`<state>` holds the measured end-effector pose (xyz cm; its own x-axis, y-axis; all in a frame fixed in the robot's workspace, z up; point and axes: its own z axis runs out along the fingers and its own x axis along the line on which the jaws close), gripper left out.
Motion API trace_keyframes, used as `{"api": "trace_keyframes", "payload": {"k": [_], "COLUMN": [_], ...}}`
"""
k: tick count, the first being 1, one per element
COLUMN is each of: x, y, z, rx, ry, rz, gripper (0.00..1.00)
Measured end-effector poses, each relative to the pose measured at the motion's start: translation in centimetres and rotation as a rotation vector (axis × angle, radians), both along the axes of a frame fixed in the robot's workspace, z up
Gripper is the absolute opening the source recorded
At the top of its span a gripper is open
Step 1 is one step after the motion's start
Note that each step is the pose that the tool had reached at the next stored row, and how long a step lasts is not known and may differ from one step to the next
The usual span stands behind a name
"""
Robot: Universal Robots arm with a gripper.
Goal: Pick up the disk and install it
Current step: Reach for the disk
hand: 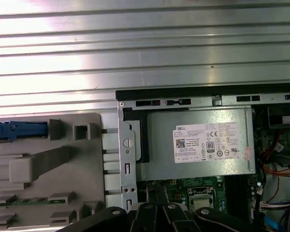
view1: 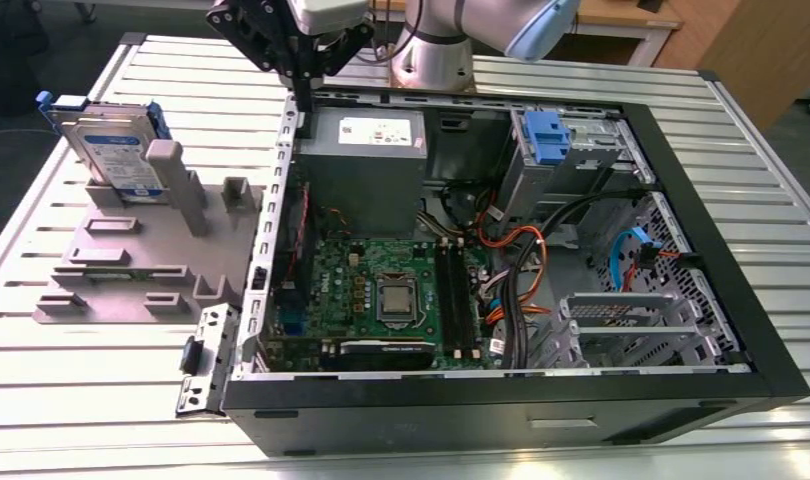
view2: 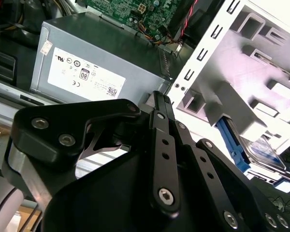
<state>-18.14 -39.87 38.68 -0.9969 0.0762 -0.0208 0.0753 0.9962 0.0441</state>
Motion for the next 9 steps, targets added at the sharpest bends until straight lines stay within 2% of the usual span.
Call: {"api": "trace_keyframes", "payload": {"k": [9], "x": [-0.31], "y": [0.0], "z": [-0.03], "rx": [0.0], "ry": [0.0001], "rz": [0.0], "gripper": [0.11]}}
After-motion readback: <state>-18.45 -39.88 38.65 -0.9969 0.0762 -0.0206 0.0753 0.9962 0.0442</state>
